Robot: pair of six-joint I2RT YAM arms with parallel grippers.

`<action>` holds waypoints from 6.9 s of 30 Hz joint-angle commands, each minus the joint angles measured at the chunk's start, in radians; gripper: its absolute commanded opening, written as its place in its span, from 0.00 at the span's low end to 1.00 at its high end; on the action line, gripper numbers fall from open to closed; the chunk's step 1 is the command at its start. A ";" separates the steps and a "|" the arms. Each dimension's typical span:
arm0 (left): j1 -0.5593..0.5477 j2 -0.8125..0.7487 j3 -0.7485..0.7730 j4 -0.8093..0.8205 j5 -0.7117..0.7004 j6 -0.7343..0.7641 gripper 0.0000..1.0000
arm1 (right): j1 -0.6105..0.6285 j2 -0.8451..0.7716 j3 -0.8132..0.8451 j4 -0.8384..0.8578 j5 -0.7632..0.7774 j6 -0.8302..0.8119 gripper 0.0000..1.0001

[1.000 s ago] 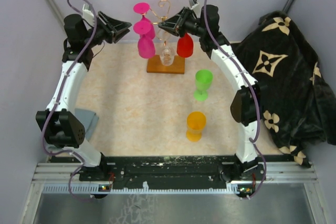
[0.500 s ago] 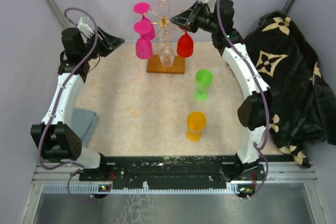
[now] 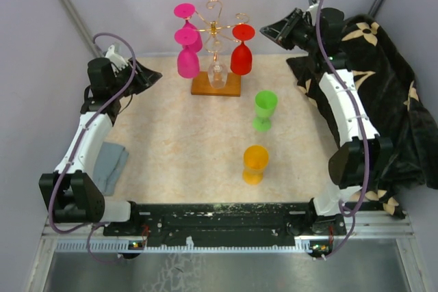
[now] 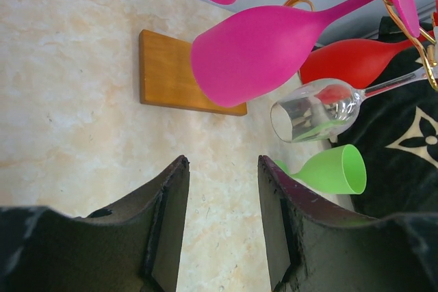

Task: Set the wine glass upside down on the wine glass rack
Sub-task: Turn the wine glass upside down at the wine rack, then move the wine rack to the center of the board.

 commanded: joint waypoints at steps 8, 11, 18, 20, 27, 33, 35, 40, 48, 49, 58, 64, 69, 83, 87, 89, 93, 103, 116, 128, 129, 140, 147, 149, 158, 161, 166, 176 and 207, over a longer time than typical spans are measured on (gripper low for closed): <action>-0.005 -0.009 -0.004 0.042 0.007 0.001 0.51 | -0.096 0.050 -0.030 0.158 -0.098 0.060 0.24; -0.005 -0.004 0.010 0.041 0.004 -0.004 0.51 | -0.112 0.129 0.019 0.233 -0.150 0.124 0.24; -0.005 0.005 0.044 0.038 -0.004 -0.008 0.50 | -0.114 0.362 0.281 0.241 -0.211 0.194 0.25; -0.007 0.007 0.044 0.036 -0.007 -0.009 0.50 | -0.114 0.420 0.353 0.243 -0.219 0.214 0.25; -0.044 0.016 0.032 0.038 -0.048 -0.002 0.50 | -0.107 0.596 0.570 0.278 -0.258 0.312 0.25; -0.051 0.027 0.052 0.030 -0.069 -0.004 0.50 | -0.090 0.658 0.624 0.335 -0.272 0.368 0.26; -0.053 0.028 0.058 0.032 -0.074 -0.003 0.50 | -0.084 0.672 0.631 0.358 -0.275 0.384 0.26; -0.056 0.041 0.074 0.024 -0.071 -0.005 0.50 | -0.070 0.692 0.637 0.400 -0.269 0.419 0.26; -0.057 0.036 0.079 0.016 -0.077 0.001 0.50 | -0.040 0.710 0.639 0.424 -0.245 0.437 0.27; -0.058 0.035 0.079 0.015 -0.079 0.003 0.50 | -0.036 0.712 0.640 0.429 -0.243 0.440 0.27; -0.058 0.025 0.070 0.005 -0.081 0.009 0.50 | -0.017 0.713 0.624 0.426 -0.222 0.429 0.27; -0.057 0.018 0.065 0.003 -0.087 0.015 0.50 | -0.017 0.698 0.603 0.413 -0.206 0.402 0.27; -0.057 0.019 0.065 0.003 -0.089 0.019 0.50 | -0.019 0.667 0.571 0.352 -0.177 0.327 0.27; -0.057 0.029 0.075 0.002 -0.091 0.018 0.50 | -0.016 0.694 0.573 0.353 -0.163 0.333 0.27; -0.057 0.035 0.075 0.002 -0.091 0.020 0.50 | -0.014 0.702 0.571 0.351 -0.155 0.329 0.27; -0.058 0.040 0.075 0.002 -0.087 0.018 0.50 | -0.011 0.718 0.592 0.341 -0.155 0.329 0.27; -0.057 0.043 0.079 0.003 -0.087 0.018 0.50 | -0.006 0.739 0.606 0.344 -0.153 0.336 0.27; -0.057 0.036 0.079 -0.004 -0.098 0.023 0.50 | 0.013 0.761 0.598 0.373 -0.142 0.358 0.27; -0.057 0.030 0.073 -0.006 -0.098 0.020 0.50 | 0.027 0.755 0.561 0.434 -0.148 0.390 0.27; -0.057 0.024 0.062 -0.007 -0.101 0.014 0.50 | 0.033 0.744 0.569 0.486 -0.187 0.442 0.23; -0.057 0.024 0.061 -0.006 -0.101 0.013 0.50 | 0.033 0.741 0.567 0.486 -0.188 0.442 0.20; -0.058 0.024 0.050 0.003 -0.097 -0.001 0.50 | 0.034 0.709 0.530 0.490 -0.188 0.448 0.00; -0.060 0.031 0.058 0.002 -0.091 -0.006 0.50 | 0.033 0.710 0.537 0.457 -0.172 0.441 0.00; -0.060 0.031 0.058 0.003 -0.092 -0.006 0.50 | 0.033 0.708 0.542 0.440 -0.162 0.439 0.00; -0.059 0.040 0.072 0.003 -0.090 -0.007 0.50 | 0.033 0.706 0.575 0.358 -0.098 0.461 0.00; -0.058 0.046 0.076 0.002 -0.089 -0.007 0.50 | 0.033 0.713 0.606 0.321 -0.088 0.472 0.00; -0.058 0.054 0.081 0.003 -0.087 -0.008 0.50 | 0.034 0.702 0.627 0.240 -0.054 0.468 0.00; -0.059 0.074 0.092 0.016 -0.070 -0.020 0.50 | 0.033 0.686 0.662 0.127 0.000 0.446 0.00; -0.058 0.096 0.092 0.032 -0.057 -0.021 0.50 | 0.050 0.679 0.652 0.075 0.012 0.424 0.00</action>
